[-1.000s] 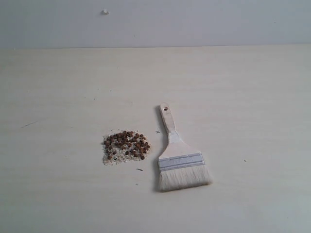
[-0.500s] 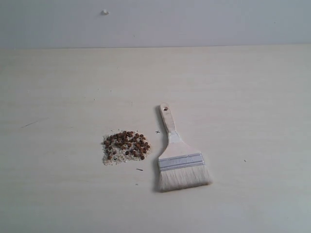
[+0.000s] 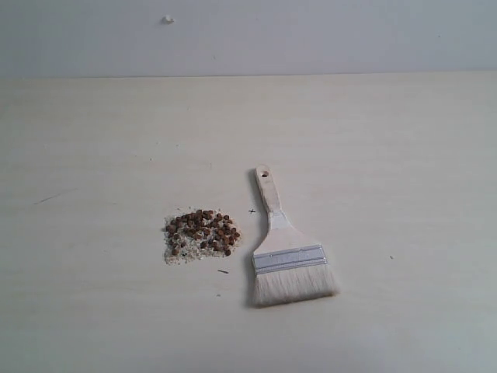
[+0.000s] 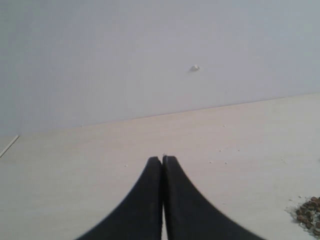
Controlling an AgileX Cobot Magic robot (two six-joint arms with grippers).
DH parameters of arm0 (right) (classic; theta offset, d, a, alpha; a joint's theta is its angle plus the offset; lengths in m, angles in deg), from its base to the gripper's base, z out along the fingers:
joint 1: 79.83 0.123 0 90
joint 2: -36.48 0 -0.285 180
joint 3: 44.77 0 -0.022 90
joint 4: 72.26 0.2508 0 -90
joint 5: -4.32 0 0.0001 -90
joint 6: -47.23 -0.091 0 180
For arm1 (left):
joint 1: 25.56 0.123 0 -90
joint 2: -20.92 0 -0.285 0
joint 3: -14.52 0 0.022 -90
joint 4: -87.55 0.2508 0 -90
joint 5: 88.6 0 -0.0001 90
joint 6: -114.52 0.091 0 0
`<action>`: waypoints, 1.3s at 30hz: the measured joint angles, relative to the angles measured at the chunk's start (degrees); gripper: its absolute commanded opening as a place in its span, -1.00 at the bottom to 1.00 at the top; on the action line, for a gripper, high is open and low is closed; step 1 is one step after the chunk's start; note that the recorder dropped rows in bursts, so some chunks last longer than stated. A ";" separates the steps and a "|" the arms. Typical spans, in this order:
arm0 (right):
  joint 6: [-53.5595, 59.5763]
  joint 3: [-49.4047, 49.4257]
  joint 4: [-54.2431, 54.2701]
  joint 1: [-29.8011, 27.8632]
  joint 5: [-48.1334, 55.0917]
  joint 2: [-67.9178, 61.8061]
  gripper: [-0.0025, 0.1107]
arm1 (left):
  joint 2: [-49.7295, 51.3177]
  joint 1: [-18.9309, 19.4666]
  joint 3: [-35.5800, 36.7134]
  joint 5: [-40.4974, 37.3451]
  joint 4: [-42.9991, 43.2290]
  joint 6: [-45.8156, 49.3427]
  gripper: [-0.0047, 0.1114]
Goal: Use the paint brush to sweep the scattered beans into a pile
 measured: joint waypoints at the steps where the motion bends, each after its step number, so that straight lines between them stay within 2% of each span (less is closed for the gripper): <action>1: 0.00 0.00 0.00 0.00 0.09 0.00 -0.96 | 0.00 0.00 0.00 0.00 0.00 0.00 -0.92; 28: -0.23 0.00 0.30 0.00 0.34 0.00 -0.96 | 0.00 0.00 0.00 0.00 0.00 0.00 -0.92; 31: -0.23 0.00 0.30 0.00 0.34 0.00 -0.96 | 0.00 -1.18 0.00 0.00 0.11 0.00 -0.92; 35: -0.23 0.00 0.30 0.00 0.34 0.00 -0.96 | 0.00 -2.05 0.00 -0.58 4.47 -2.10 -0.92; 39: -0.23 0.00 0.30 0.00 0.44 0.00 -0.96 | 0.00 -2.05 0.00 -3.58 15.52 -14.13 -0.92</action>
